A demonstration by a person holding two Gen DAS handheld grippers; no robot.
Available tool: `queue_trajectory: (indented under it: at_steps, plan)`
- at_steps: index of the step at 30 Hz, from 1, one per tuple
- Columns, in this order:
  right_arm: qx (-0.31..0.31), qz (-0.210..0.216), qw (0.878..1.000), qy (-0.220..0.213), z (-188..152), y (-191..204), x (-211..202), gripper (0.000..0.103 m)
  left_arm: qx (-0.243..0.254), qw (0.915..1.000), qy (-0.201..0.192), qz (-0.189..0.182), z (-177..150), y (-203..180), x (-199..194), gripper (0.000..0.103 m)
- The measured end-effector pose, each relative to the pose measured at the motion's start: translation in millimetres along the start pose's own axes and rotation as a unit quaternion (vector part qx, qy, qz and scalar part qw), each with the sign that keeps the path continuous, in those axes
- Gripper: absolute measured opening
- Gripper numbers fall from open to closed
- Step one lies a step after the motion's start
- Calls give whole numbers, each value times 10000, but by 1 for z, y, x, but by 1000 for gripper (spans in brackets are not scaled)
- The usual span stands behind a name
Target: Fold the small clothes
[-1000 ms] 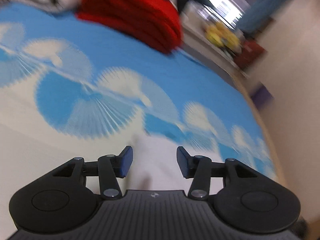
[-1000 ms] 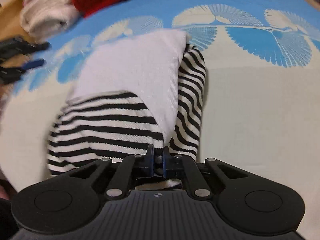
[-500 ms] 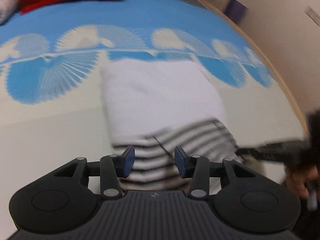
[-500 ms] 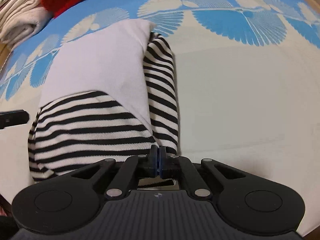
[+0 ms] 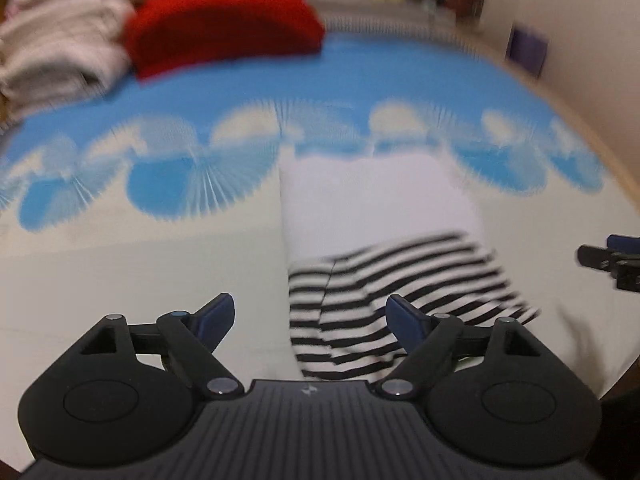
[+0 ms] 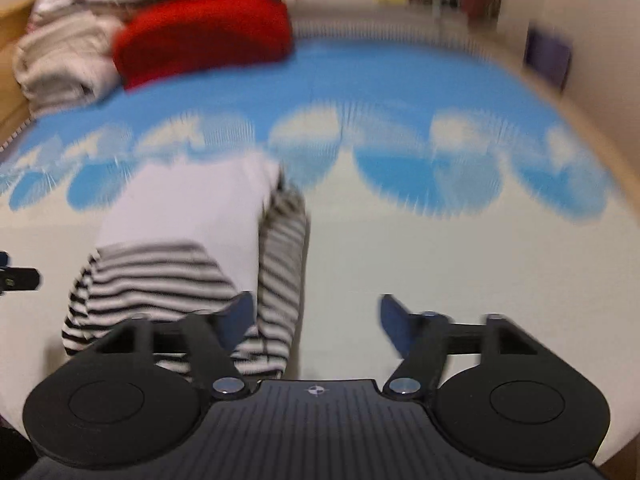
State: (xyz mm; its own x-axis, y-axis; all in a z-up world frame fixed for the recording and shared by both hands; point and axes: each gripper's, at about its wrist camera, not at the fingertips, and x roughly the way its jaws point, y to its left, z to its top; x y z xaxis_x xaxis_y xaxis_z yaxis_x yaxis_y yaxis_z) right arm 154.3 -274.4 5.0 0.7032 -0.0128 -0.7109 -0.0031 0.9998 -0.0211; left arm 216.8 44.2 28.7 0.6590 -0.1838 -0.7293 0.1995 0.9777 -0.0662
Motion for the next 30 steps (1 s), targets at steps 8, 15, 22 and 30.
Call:
queue_trajectory:
  at_steps: [8, 15, 22, 30]
  plan:
    - [265, 438, 9952, -838, -33, 15, -76, 79, -566, 9958, -634, 354, -77, -33, -80, 88]
    - [-143, 357, 9954, -872, -75, 45, -107, 86, -759, 9957, -255, 465, -112, -47, -90, 88]
    - [-373, 358, 9957, -773, -88, 62, -112, 95, -646, 9955, -264, 640, -113, -51, -76, 92]
    - [-168, 340, 9977, -563, -88, 64, -94, 96, -728, 9951, -195, 647, -112, -45, -67, 98]
